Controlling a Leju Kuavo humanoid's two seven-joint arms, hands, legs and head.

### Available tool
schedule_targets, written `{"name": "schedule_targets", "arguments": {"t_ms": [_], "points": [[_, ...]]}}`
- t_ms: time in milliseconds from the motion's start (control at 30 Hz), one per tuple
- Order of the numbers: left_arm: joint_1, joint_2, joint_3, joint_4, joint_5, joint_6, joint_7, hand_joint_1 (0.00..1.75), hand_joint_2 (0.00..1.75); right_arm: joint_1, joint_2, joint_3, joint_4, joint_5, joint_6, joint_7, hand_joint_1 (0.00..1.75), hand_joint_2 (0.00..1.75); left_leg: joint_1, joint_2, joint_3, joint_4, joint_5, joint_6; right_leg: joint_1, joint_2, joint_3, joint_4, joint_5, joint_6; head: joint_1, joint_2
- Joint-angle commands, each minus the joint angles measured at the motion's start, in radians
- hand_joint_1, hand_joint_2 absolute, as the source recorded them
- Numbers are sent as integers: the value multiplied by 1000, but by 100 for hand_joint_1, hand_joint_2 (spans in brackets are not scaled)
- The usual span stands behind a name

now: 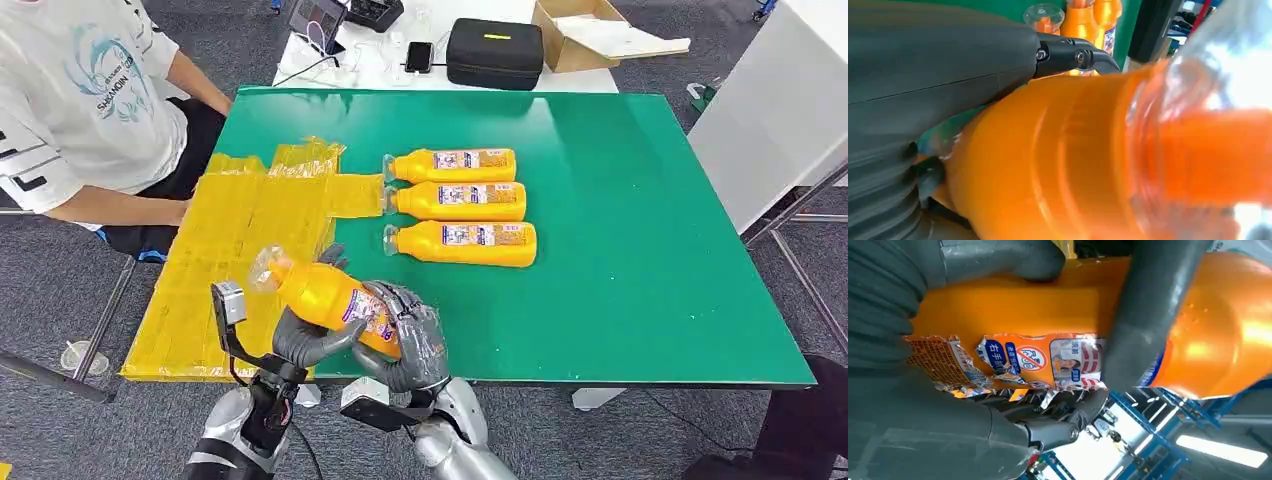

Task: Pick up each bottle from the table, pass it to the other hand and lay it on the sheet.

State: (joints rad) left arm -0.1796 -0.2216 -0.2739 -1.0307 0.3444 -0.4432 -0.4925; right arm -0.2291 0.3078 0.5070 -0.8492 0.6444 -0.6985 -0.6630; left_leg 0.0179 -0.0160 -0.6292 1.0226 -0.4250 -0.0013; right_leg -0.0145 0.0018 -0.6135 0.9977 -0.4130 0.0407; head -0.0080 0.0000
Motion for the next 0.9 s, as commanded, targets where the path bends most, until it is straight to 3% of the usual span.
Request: {"name": "schedule_targets", "arguments": {"t_ms": [33,233,267,300,467,500,600,900], "points": [[-26,4,7,40,126,-93,40,0,175,-45,-6,57,170,-14,24,13,175,175,0,2,6,-1,-1,1,1,0,5,-2,-1,-2,0,0],[-15,4,-12,38,136,-116,50,7,175,-51,0,53,180,-14,14,15,175,175,0,1,4,-1,-1,1,1,0,4,-1,-1,-1,0,0],[-16,7,-20,39,126,-114,51,52,175,-53,1,53,180,-10,6,17,175,175,0,2,6,-1,-1,1,1,0,6,-2,-1,-2,0,0],[-16,7,-20,39,126,-114,51,145,175,-53,1,53,180,-10,6,17,175,175,0,3,8,-1,-2,1,1,0,8,-2,-1,-2,0,0],[-16,8,-23,43,119,-109,47,145,175,-55,2,54,182,-7,4,20,175,175,0,1,2,-1,0,1,0,0,2,-1,0,-1,0,0],[-17,20,-45,37,81,-108,34,175,175,-50,3,29,158,12,0,22,175,175,0,1,4,-1,-1,1,0,0,4,-1,-1,-2,0,0],[-15,23,-70,46,13,-76,2,175,175,-61,19,4,145,16,0,23,175,175,0,2,8,-1,-2,2,1,-1,8,-2,-1,-3,0,0],[-15,24,-76,34,-119,35,-33,175,175,-63,19,8,105,-46,12,26,175,175,0,1,2,0,0,1,0,0,1,0,0,-1,0,0]]}}
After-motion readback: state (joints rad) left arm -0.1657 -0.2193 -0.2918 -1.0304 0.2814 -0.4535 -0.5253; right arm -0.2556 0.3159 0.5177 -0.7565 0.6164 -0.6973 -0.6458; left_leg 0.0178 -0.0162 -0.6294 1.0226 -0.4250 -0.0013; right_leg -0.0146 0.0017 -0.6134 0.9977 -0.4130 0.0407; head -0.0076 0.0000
